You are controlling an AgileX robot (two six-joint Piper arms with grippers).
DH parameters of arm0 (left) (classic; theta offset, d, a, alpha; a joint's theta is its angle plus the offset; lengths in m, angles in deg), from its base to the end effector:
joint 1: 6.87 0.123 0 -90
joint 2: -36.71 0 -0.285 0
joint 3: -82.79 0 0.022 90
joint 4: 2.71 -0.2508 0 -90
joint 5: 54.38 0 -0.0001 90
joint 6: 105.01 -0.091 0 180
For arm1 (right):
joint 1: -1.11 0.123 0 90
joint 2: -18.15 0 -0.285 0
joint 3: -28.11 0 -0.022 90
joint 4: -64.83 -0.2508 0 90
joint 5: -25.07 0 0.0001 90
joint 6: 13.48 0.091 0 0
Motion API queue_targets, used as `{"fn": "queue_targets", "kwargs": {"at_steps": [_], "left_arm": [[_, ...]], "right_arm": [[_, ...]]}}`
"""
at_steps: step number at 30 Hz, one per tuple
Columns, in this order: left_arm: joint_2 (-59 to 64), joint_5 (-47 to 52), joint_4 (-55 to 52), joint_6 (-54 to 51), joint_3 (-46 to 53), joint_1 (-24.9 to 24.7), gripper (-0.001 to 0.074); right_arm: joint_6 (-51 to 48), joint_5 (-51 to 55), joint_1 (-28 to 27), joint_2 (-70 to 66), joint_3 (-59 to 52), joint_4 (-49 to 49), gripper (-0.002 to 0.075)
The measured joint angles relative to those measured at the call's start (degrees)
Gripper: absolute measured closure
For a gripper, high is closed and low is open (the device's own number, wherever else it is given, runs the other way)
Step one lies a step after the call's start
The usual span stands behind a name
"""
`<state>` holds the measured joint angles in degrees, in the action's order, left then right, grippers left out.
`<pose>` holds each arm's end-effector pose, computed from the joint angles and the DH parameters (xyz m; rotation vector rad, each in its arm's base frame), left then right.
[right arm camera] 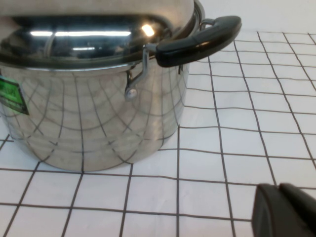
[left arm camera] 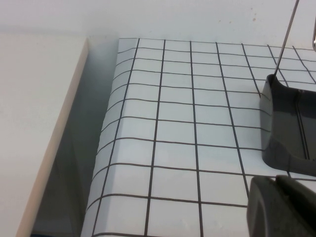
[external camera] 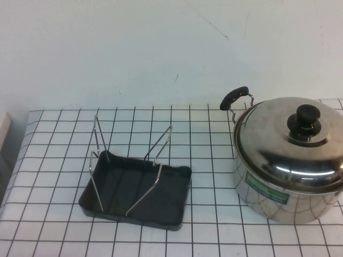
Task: Put pot lid on rack
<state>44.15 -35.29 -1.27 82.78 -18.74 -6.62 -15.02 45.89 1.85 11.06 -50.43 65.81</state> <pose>0.0539 -0.0005 0.1761 -0.1445 1.8284 -0.1167 0.0528 0.0001 0.1734 -0.0476 1.8573 -0.0264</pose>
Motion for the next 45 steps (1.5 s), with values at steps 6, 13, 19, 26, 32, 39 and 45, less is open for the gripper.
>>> {"fn": "queue_targets", "kwargs": {"at_steps": [6,13,19,26,32,39,45], "left_arm": [[0.0,0.0,0.0,0.0,0.0,0.0,0.0737],[0.0,0.0,0.0,0.0,0.0,0.0,0.0737],[0.0,0.0,0.0,0.0,0.0,0.0,0.0737],[0.0,0.0,0.0,0.0,0.0,0.0,0.0737],[0.0,0.0,0.0,0.0,0.0,0.0,0.0737],[-0.07,0.0,0.0,0.0,0.0,0.0,0.0737],[-0.07,0.0,0.0,0.0,0.0,0.0,0.0737]], "right_arm": [[0.0,0.0,0.0,0.0,0.0,0.0,0.0728],[0.0,-0.11,0.0,0.0,0.0,-0.48,0.0728],[0.0,-0.11,0.0,0.0,0.0,-2.06,0.0728],[0.67,-5.47,0.0,0.0,0.06,-2.54,0.0728],[11.01,-9.94,0.0,0.0,14.01,-2.59,0.0728],[12.47,-5.95,0.0,-4.88,22.24,2.63,0.0728],[11.63,-6.68,0.0,-13.34,22.36,6.21,0.0728]]}}
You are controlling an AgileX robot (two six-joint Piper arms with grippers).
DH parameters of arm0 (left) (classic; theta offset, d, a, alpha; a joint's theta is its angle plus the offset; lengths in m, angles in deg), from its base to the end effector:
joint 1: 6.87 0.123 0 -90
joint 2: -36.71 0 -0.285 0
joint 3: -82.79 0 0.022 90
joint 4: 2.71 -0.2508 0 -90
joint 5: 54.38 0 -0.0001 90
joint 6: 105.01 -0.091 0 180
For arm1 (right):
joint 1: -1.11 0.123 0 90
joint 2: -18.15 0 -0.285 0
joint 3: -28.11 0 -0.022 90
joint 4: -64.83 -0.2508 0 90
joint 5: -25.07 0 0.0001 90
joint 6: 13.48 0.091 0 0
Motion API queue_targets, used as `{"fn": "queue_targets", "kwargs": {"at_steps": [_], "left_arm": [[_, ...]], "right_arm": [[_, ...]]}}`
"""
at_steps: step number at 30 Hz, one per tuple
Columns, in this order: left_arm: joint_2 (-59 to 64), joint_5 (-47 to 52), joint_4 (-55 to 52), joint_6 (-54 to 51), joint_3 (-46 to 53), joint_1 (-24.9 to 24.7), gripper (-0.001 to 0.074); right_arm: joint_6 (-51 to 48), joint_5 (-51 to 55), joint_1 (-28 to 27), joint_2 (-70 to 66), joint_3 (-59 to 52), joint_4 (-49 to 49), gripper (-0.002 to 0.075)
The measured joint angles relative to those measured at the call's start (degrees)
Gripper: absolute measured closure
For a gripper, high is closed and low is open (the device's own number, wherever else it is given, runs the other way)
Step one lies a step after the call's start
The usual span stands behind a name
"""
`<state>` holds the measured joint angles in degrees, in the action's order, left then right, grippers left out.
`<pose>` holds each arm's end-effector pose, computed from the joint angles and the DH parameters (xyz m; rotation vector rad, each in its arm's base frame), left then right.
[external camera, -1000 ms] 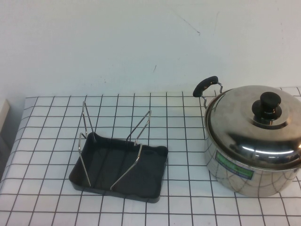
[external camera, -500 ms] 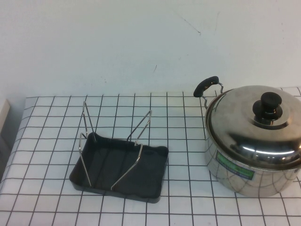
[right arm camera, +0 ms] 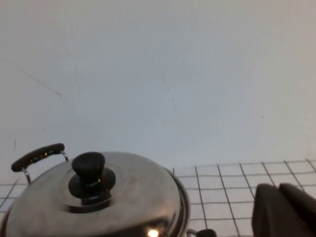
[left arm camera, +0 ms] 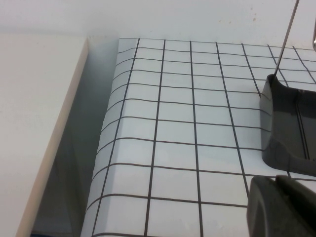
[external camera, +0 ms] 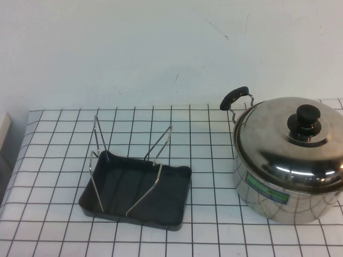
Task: Put pot lid on rack
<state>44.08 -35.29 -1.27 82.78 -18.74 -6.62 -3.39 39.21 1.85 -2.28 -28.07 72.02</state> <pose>0.0538 -0.0005 0.1762 -0.1444 1.8271 -0.1168 0.0628 -0.0020 0.3008 0.0567 1.5811 0.0284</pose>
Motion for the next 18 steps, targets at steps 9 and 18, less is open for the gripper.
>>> {"fn": "queue_targets", "kwargs": {"at_steps": [9,18], "left_arm": [[0.0,0.0,0.0,0.0,0.0,0.0,0.0737],[0.0,0.0,0.0,0.0,0.0,0.0,0.0737]], "right_arm": [[-7.8,-3.4,0.12,-20.89,4.63,-6.28,0.0728],[-12.02,-20.63,11.3,-31.43,5.32,-6.17,0.0699]]}}
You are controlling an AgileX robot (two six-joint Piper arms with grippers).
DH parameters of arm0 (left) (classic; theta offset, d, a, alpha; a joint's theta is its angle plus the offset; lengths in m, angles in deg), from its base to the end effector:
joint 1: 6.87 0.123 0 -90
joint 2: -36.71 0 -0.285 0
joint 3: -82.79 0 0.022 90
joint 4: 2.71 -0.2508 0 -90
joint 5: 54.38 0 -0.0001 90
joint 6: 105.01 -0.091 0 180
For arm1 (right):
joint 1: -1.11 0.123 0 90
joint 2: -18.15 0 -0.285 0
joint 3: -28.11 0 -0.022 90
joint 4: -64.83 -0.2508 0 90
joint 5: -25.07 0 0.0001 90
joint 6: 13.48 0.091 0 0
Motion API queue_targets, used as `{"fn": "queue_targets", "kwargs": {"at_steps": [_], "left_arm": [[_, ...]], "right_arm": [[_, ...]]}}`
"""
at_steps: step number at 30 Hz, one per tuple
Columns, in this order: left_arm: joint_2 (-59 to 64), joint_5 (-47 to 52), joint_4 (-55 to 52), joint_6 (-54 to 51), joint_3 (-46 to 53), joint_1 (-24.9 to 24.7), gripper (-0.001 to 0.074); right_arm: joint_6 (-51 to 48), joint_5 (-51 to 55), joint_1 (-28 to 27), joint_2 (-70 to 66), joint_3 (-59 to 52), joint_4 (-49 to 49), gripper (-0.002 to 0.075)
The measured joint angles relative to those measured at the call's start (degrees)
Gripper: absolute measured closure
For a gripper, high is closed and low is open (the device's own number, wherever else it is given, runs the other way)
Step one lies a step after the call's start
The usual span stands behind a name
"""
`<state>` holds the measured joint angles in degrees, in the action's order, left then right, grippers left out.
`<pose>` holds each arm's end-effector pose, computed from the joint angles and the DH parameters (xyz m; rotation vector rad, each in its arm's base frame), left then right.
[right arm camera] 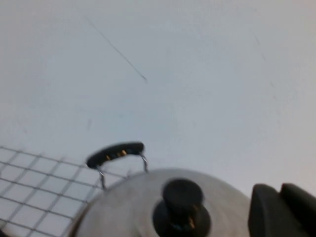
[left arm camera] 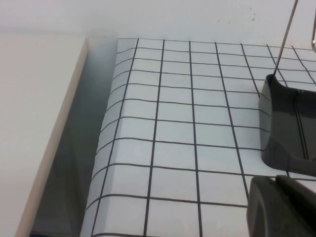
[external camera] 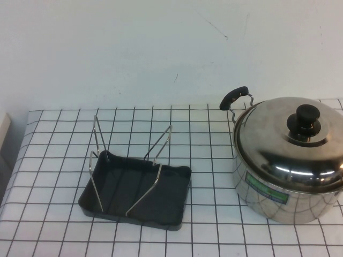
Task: Put pot lid on rack
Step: Open the pot
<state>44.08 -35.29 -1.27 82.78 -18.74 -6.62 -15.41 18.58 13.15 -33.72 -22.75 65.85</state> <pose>0.0538 -0.0005 0.1762 -0.1444 1.8271 -0.1168 0.1603 0.0344 0.3034 -0.2207 1.6666 0.1212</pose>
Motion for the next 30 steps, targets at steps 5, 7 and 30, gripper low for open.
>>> {"fn": "queue_targets", "kwargs": {"at_steps": [5,7,30], "left_arm": [[0.0,0.0,0.0,0.0,0.0,0.0,0.0737],[0.0,0.0,0.0,0.0,0.0,0.0,0.0737],[0.0,0.0,0.0,0.0,0.0,0.0,0.0737]], "right_arm": [[-5.59,-14.98,7.6,-6.94,0.04,-2.4,0.056],[-7.37,-21.07,9.31,-11.04,0.04,-2.5,0.0452],[-10.48,-51.54,10.42,-43.27,0.9,-13.19,0.0034]]}}
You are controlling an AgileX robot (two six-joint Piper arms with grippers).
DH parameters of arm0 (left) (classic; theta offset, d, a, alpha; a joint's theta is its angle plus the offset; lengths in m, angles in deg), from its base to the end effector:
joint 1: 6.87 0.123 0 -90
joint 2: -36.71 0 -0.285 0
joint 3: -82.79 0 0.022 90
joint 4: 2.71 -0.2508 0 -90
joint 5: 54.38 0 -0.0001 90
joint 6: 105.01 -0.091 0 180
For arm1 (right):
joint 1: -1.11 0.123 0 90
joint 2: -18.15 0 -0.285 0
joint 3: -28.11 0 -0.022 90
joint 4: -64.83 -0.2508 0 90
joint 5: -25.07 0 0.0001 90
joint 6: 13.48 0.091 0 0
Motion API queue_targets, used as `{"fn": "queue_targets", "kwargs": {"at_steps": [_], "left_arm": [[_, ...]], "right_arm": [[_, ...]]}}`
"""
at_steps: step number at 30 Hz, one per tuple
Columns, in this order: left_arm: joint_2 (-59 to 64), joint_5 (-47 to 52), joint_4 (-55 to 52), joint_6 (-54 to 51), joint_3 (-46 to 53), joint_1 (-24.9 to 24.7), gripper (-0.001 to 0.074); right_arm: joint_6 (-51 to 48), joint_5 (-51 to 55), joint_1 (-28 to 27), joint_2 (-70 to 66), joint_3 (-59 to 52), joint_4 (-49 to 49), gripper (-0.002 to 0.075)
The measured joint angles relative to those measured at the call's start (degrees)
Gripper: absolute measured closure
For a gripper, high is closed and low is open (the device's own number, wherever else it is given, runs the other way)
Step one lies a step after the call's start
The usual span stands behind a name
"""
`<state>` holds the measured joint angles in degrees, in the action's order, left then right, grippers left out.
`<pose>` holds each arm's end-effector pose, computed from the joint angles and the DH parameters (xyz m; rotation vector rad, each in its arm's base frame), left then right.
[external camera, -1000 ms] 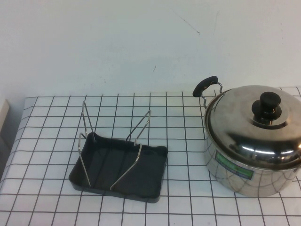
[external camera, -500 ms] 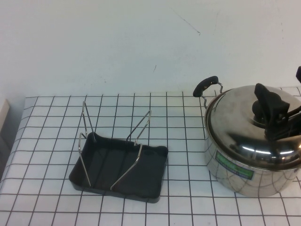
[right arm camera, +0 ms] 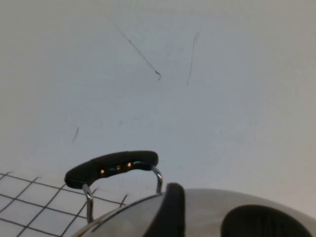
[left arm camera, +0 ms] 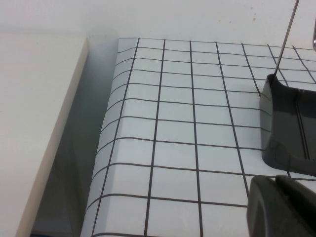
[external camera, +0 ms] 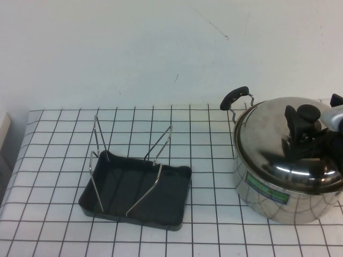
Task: Put pot lid on rack
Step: Open the pot
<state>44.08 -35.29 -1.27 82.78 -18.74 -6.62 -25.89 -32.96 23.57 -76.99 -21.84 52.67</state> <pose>0.0538 -0.0005 0.1762 -0.1444 1.8271 -0.1168 0.2618 0.0906 0.2174 -0.2347 1.5130 0.0928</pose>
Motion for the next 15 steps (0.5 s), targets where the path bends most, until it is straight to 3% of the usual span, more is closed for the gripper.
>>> {"fn": "queue_targets", "kwargs": {"at_steps": [15], "left_arm": [[0.0,0.0,0.1,0.0,0.0,0.0,0.0739]], "right_arm": [[-0.23,-1.83,0.0,-7.82,4.03,-3.04,0.0061]]}}
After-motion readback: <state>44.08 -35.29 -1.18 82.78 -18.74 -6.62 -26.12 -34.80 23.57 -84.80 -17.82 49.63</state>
